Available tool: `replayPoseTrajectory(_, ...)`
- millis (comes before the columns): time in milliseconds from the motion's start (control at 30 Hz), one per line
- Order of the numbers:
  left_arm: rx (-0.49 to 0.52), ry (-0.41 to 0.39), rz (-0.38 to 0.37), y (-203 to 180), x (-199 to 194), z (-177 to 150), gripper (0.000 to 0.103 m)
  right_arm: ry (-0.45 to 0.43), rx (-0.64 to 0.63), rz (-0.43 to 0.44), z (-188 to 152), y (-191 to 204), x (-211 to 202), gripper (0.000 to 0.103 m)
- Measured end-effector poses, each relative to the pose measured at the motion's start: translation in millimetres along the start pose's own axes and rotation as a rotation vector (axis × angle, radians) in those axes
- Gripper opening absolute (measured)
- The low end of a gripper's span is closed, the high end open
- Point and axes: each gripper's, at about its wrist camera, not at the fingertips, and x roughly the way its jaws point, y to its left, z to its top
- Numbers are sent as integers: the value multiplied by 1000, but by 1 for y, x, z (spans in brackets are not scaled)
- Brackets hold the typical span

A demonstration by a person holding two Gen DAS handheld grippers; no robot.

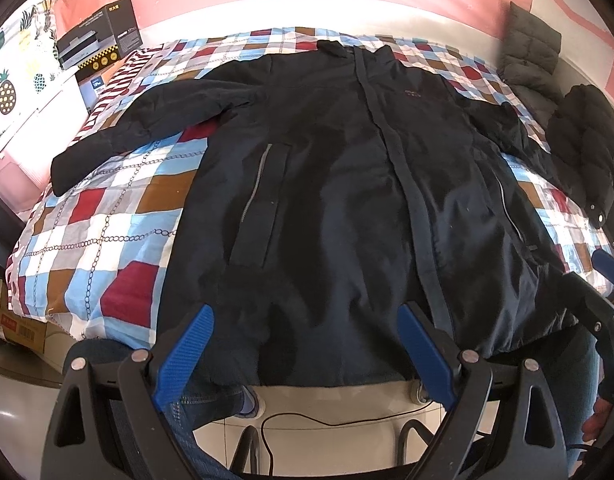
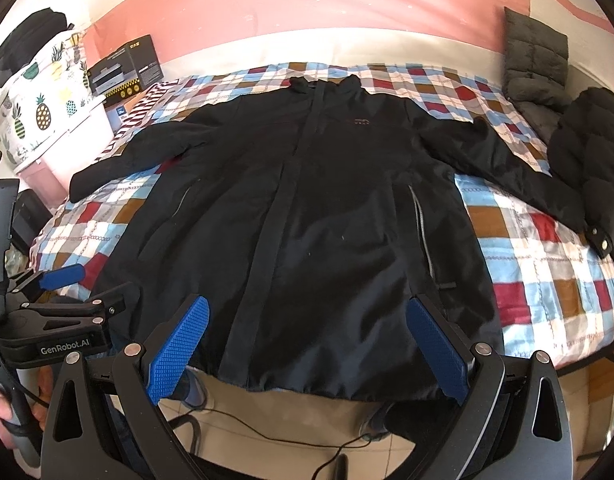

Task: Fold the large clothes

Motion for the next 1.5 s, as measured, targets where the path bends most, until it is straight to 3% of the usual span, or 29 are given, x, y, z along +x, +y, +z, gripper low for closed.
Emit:
replayPoseTrajectory(233,-20,-2,12,18,15,19,94,-19,-45,-9,23,8,16,99)
replayPoseTrajectory(433,-56,-11,28,44,34,42,94,-30,-70,33,44,16,39,99)
replayPoseTrajectory(867,-264,-55,115,151,88,102,94,-24,-166,4,91,36,99,99)
replayPoseTrajectory(1033,-374,-39,103,201,118,119,94,-25,-196,-2,102,44,118,99)
replayPoseTrajectory(1100,-431,-29,111,224,130,121,88,-16,-202,1,104,46,125,99)
replayPoseTrajectory(1233,-608,-44,52,278,152,122,84,11,-196,-5,108,47,140,99)
replayPoseTrajectory(1400,-757,-79,53,326,168,122,81,44,-187,-20,110,43,156,99)
replayPoseTrajectory(1500,-796,-96,82,341,176,125,80,65,-174,-28,110,38,165,99)
